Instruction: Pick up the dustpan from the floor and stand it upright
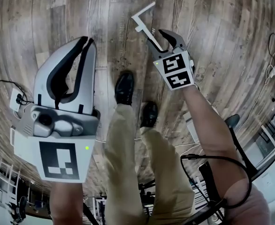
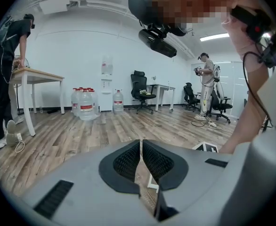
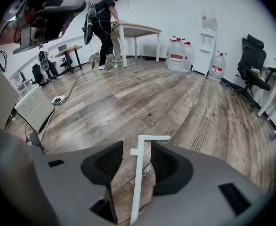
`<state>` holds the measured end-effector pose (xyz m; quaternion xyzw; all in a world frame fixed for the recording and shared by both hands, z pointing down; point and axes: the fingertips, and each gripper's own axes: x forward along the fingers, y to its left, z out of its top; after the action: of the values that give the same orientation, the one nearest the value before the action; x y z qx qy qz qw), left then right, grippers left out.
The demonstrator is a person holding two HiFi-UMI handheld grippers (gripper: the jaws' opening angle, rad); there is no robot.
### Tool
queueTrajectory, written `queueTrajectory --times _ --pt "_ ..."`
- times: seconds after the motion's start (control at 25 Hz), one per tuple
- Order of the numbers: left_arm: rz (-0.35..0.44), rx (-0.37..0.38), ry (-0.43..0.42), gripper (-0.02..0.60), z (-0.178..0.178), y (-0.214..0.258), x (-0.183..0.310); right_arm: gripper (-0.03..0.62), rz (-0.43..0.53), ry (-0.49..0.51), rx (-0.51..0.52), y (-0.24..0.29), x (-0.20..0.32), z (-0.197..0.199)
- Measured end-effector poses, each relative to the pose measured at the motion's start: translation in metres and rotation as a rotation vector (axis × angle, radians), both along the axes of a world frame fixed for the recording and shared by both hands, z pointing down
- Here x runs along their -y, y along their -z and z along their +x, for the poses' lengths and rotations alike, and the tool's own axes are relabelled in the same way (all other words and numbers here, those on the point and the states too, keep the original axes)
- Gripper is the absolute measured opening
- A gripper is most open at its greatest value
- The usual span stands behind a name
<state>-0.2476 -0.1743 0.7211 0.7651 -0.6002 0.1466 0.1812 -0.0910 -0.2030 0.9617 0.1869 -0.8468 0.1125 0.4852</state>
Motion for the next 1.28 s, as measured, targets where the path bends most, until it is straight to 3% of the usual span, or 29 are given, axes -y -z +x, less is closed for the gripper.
queueTrajectory --times 0.92,1.28 --pt "-0.027 -0.013 -0.011 0.023 0.001 -0.074 -0.009 0.175 -0.088 0.007 -0.156 -0.144 -0.017 0.027" --pt "-0.011 -0.009 -0.016 0.023 0.008 -0.052 -0.012 0.161 -0.11 0.016 -0.198 -0.167 -0.017 0.036"
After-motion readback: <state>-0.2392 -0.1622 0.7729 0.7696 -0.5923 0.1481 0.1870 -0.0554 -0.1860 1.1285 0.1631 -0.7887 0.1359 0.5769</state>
